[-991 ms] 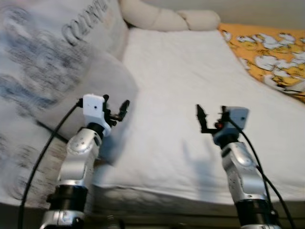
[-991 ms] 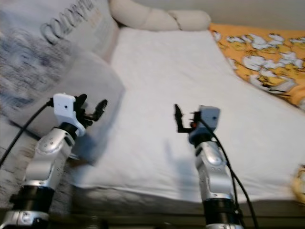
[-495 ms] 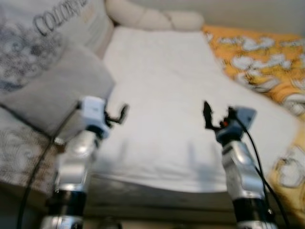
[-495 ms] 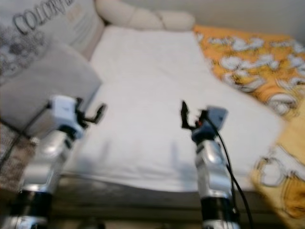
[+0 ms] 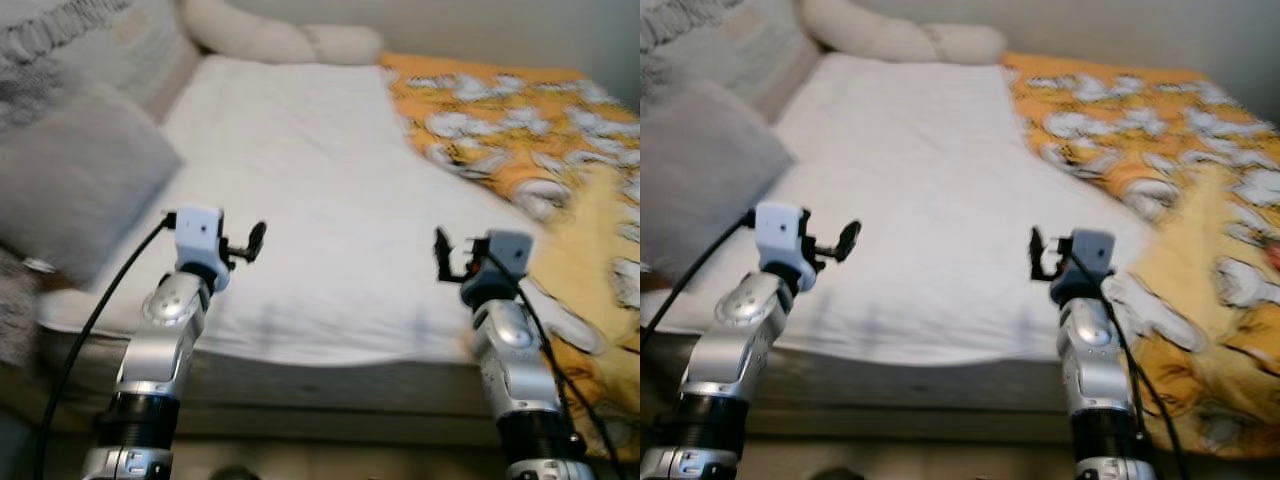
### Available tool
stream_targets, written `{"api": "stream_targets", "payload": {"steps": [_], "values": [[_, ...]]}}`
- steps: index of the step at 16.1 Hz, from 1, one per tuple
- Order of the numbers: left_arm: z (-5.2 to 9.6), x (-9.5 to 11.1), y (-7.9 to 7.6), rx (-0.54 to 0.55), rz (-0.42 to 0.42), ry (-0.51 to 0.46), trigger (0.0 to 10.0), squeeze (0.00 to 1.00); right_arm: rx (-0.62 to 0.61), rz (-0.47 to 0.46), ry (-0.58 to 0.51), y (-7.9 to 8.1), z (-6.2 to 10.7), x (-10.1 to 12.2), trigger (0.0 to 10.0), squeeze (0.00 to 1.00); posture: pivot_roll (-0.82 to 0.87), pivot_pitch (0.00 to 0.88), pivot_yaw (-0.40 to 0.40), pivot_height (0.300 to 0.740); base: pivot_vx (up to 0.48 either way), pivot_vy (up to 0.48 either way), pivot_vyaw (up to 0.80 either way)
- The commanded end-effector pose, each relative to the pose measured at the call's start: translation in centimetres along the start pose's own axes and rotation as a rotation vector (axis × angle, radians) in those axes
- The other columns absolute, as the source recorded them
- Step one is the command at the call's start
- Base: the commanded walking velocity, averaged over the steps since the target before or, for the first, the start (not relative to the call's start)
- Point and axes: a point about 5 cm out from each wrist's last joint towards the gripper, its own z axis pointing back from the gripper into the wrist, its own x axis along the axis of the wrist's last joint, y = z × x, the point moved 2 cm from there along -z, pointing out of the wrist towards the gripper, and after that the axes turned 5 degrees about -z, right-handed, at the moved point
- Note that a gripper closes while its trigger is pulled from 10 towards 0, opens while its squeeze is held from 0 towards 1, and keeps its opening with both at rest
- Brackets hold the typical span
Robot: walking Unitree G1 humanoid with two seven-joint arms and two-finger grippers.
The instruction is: Clean up the room
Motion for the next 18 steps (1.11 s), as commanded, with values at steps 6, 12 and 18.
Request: {"api": "stream_targets", "payload": {"steps": [6,12,18], "values": [[0.2,-0.1,0.1,0.008,-0.010,0.012,10.0,0.93,0.030,-0.059,0.035,0.5,0.1,-0.6,10.0,0.00,0.05,0.000,-0.057,0.740,0.000,-0.480,0.21],[0.2,-0.1,-0.2,-0.002,-0.004,0.013,10.0,0.93,0.029,-0.098,0.018,0.6,-0.1,-0.2,10.0,0.00,0.05,0.000,-0.050,0.740,0.000,-0.480,0.80],[0.3,-0.3,-0.4,-0.005,0.008,0.017,10.0,0.93,0.085,-0.152,0.027,1.5,0.2,-0.3,10.0,0.00,0.04,0.000,-0.050,0.740,0.000,-0.480,0.11]]}}
